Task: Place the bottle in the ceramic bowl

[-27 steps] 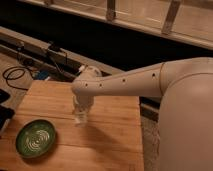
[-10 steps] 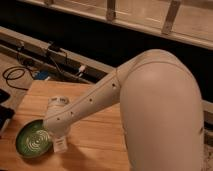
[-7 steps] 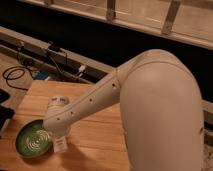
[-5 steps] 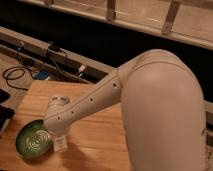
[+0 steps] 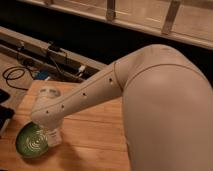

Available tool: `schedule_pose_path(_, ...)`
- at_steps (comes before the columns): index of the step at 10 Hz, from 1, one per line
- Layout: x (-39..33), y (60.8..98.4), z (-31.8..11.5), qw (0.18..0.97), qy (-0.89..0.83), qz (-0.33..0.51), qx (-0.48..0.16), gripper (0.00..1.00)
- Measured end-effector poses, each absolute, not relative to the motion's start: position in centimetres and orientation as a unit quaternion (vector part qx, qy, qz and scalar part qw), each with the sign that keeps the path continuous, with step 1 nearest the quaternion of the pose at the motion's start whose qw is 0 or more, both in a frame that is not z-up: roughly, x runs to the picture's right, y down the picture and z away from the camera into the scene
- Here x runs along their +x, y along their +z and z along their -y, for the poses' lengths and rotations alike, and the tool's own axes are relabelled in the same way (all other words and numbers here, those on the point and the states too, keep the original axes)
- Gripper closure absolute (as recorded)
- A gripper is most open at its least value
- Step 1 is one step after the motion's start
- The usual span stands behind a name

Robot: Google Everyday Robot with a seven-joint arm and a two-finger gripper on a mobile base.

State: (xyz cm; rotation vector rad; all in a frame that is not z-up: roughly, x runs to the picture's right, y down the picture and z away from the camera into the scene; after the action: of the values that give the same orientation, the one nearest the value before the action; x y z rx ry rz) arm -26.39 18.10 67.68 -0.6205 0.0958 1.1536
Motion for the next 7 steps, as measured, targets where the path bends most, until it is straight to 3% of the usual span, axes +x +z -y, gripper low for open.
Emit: schedule_pose_path(7,-34.0,63.4,-18.4,0.853,0.432,-0.029,-0.291,0.95)
